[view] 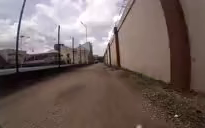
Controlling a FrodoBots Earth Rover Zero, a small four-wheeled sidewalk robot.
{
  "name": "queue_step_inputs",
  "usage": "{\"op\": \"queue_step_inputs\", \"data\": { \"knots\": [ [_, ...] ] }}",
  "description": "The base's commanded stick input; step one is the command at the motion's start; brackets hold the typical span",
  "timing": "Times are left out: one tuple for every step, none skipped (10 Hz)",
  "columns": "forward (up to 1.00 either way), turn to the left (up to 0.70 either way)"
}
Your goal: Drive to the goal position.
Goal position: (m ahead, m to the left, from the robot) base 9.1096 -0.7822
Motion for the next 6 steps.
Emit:
{"op": "queue_step_inputs", "data": {
  "knots": [
    [0.5,0.0],
    [0.5,0.0],
    [0.5,0.0],
    [0.5,0.0],
    [0.5,0.0],
    [0.5,0.0]
  ]
}}
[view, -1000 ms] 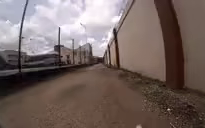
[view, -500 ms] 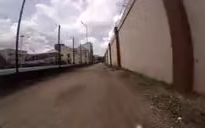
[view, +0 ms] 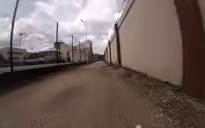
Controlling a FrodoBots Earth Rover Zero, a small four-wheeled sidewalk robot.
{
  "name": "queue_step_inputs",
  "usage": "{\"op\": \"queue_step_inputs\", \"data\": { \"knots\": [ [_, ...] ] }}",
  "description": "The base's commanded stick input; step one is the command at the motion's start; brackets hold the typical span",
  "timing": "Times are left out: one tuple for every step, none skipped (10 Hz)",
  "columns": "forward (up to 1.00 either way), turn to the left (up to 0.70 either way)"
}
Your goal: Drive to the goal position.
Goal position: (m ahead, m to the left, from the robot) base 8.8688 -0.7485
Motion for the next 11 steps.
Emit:
{"op": "queue_step_inputs", "data": {
  "knots": [
    [0.5,0.0],
    [0.5,0.0],
    [0.5,0.0],
    [0.5,0.0],
    [0.5,0.0],
    [0.5,0.0],
    [0.5,0.0],
    [0.5,0.0],
    [0.5,0.0],
    [0.5,0.0],
    [0.5,0.0]
  ]
}}
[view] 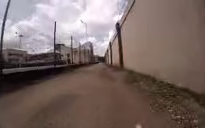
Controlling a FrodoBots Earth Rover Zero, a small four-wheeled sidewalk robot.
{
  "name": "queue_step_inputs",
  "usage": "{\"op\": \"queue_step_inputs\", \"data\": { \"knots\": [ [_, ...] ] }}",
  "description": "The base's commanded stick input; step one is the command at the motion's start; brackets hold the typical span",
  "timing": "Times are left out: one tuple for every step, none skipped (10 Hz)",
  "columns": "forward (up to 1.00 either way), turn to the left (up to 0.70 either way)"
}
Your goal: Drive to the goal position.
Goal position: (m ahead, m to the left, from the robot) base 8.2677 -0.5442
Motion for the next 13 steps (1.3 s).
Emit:
{"op": "queue_step_inputs", "data": {
  "knots": [
    [0.5,0.0],
    [0.5,0.0],
    [0.5,0.0],
    [0.0,0.0],
    [0.0,0.0],
    [0.0,0.0],
    [0.0,0.0],
    [0.0,0.0],
    [0.0,0.0],
    [0.0,0.0],
    [0.0,0.0],
    [0.0,0.0],
    [0.23,0.0]
  ]
}}
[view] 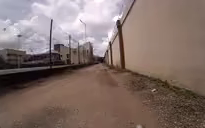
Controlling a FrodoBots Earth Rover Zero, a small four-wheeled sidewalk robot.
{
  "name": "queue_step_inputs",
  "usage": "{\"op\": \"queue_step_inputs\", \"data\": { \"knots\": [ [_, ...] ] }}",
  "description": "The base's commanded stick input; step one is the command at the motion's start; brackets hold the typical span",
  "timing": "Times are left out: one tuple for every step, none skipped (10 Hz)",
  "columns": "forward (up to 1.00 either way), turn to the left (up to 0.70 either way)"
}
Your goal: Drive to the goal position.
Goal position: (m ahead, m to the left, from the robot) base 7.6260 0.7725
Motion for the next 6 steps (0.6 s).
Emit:
{"op": "queue_step_inputs", "data": {
  "knots": [
    [0.49,0.0],
    [0.5,0.0],
    [0.5,0.0],
    [0.5,0.0],
    [0.5,0.0],
    [0.5,0.0]
  ]
}}
